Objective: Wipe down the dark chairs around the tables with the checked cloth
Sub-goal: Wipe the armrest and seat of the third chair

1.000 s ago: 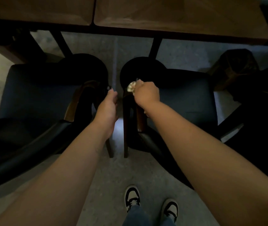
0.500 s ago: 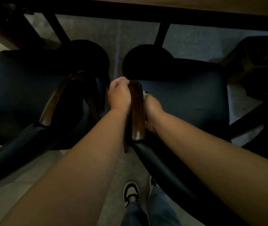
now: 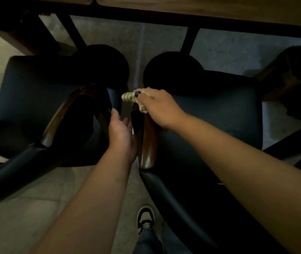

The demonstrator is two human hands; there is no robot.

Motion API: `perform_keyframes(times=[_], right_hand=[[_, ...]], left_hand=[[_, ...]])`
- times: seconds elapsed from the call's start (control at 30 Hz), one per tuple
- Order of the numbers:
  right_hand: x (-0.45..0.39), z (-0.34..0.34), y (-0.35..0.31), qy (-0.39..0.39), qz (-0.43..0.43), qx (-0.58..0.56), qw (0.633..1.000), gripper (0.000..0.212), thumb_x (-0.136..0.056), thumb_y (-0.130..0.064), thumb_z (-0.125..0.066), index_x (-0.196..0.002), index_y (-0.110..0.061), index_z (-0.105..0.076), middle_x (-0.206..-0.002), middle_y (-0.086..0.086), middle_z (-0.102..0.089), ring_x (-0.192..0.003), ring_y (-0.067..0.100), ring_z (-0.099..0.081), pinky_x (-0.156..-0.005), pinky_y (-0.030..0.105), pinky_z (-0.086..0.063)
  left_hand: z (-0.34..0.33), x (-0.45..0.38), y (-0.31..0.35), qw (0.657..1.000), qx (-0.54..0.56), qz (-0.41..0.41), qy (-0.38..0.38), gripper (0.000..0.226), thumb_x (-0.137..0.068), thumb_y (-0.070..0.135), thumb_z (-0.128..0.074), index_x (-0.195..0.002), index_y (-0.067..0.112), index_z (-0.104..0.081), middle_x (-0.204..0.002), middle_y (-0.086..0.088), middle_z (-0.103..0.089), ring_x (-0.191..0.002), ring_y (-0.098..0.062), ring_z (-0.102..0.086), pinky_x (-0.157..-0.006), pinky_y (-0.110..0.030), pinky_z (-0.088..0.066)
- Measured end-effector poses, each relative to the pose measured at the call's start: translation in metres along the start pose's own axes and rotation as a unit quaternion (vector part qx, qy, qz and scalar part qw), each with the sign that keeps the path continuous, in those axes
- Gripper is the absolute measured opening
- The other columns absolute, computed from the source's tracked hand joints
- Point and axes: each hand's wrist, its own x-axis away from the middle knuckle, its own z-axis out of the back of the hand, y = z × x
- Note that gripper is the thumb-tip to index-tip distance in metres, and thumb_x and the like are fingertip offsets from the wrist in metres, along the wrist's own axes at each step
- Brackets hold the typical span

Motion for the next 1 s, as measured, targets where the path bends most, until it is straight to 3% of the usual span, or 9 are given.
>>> perform_keyframes(times=[0.07, 0.13, 0.3, 0.4, 0.53, 0.6, 0.73, 0.83, 1.0], right_hand=[[0.039, -0.007, 0.002, 0.049, 0.03, -0.043, 0.997, 0.039, -0.102, -0.019, -0.038, -0.139, -0.011, -0.048, -0.147, 0.003, -0.044, -0.141, 0.015, -0.028, -0.11, 0.018, -0.017], [0.057, -0.02, 0.011, 0.137, -0.017, -0.151, 0.979, 0.039, -0.102, -0.018, -0.036, -0.137, -0.011, -0.049, -0.141, 0.007, -0.05, -0.133, 0.019, -0.042, -0.109, 0.025, -0.028], [0.017, -0.037, 0.035, 0.089, -0.322, -0.44, 0.833, 0.033, -0.101, -0.021, -0.04, -0.112, 0.001, -0.062, -0.086, 0.015, -0.064, -0.074, 0.028, -0.061, -0.054, 0.021, -0.049], [0.018, -0.047, 0.057, 0.08, -0.305, -0.372, 0.873, 0.031, -0.101, -0.02, -0.04, -0.098, 0.0, -0.063, -0.075, 0.011, -0.059, -0.063, 0.023, -0.055, -0.044, 0.02, -0.043], [0.03, -0.029, 0.084, 0.062, -0.252, -0.098, 0.961, 0.044, -0.098, -0.028, -0.038, -0.093, 0.005, -0.066, -0.099, 0.028, -0.066, -0.096, 0.042, -0.063, -0.083, 0.046, -0.051], [0.032, -0.005, 0.098, 0.085, -0.237, 0.002, 0.968, 0.047, -0.1, -0.028, -0.035, -0.102, 0.008, -0.065, -0.107, 0.027, -0.065, -0.103, 0.04, -0.061, -0.088, 0.039, -0.048], [0.056, -0.007, 0.092, -0.041, -0.272, -0.183, 0.944, 0.03, -0.097, -0.03, -0.043, -0.085, -0.014, -0.066, -0.086, 0.01, -0.063, -0.069, 0.022, -0.057, -0.054, 0.023, -0.04], [0.068, -0.033, 0.087, -0.118, -0.258, -0.192, 0.94, 0.027, -0.098, -0.028, -0.044, -0.082, -0.016, -0.062, -0.079, 0.005, -0.064, -0.069, 0.017, -0.057, -0.061, 0.024, -0.044], [0.067, -0.029, 0.085, -0.036, -0.182, -0.095, 0.978, 0.031, -0.096, -0.024, -0.047, -0.086, -0.001, -0.066, -0.097, 0.021, -0.068, -0.077, 0.02, -0.053, -0.072, 0.034, -0.046]], left_hand=[[-0.002, 0.009, -0.001, 0.997, -0.06, 0.023, -0.052, 0.041, -0.1, 0.042, -0.042, -0.126, 0.016, -0.059, -0.115, -0.012, -0.068, -0.092, -0.022, -0.07, -0.072, -0.029, -0.055], [-0.005, 0.02, -0.001, 0.978, -0.195, 0.016, -0.076, 0.053, -0.084, 0.044, -0.055, -0.131, 0.02, -0.056, -0.116, -0.014, -0.068, -0.096, -0.026, -0.07, -0.079, -0.035, -0.057], [-0.026, 0.047, 0.0, 0.837, -0.543, -0.075, 0.002, 0.067, -0.101, 0.028, -0.043, -0.153, 0.005, -0.009, -0.143, -0.021, -0.043, -0.125, -0.034, -0.048, -0.099, -0.034, -0.04], [-0.028, 0.055, -0.003, 0.788, -0.598, -0.147, 0.012, 0.055, -0.102, 0.026, -0.037, -0.147, -0.001, -0.023, -0.136, -0.023, -0.048, -0.121, -0.036, -0.049, -0.08, -0.032, -0.033], [-0.025, 0.054, -0.001, 0.797, -0.59, -0.128, 0.007, 0.06, -0.102, 0.032, -0.037, -0.149, -0.001, -0.019, -0.138, -0.02, -0.047, -0.121, -0.035, -0.05, -0.097, -0.037, -0.041], [-0.02, 0.055, 0.002, 0.82, -0.563, -0.103, -0.018, 0.065, -0.1, 0.04, -0.04, -0.152, 0.006, -0.019, -0.138, -0.014, -0.047, -0.12, -0.032, -0.05, -0.104, -0.04, -0.041], [0.0, 0.074, -0.008, 0.832, -0.54, -0.123, -0.039, 0.049, -0.098, 0.044, -0.038, -0.142, 0.024, -0.042, -0.129, -0.002, -0.055, -0.114, -0.024, -0.054, -0.101, -0.038, -0.043], [0.007, 0.088, -0.019, 0.802, -0.561, -0.204, 0.014, 0.038, -0.102, 0.039, -0.034, -0.136, 0.026, -0.047, -0.101, 0.007, -0.053, -0.099, -0.017, -0.051, -0.081, -0.028, -0.035], [0.003, 0.09, -0.018, 0.783, -0.576, -0.234, 0.034, 0.032, -0.102, 0.037, -0.035, -0.124, 0.023, -0.053, -0.083, 0.007, -0.047, -0.08, -0.018, -0.05, -0.072, -0.027, -0.032]])
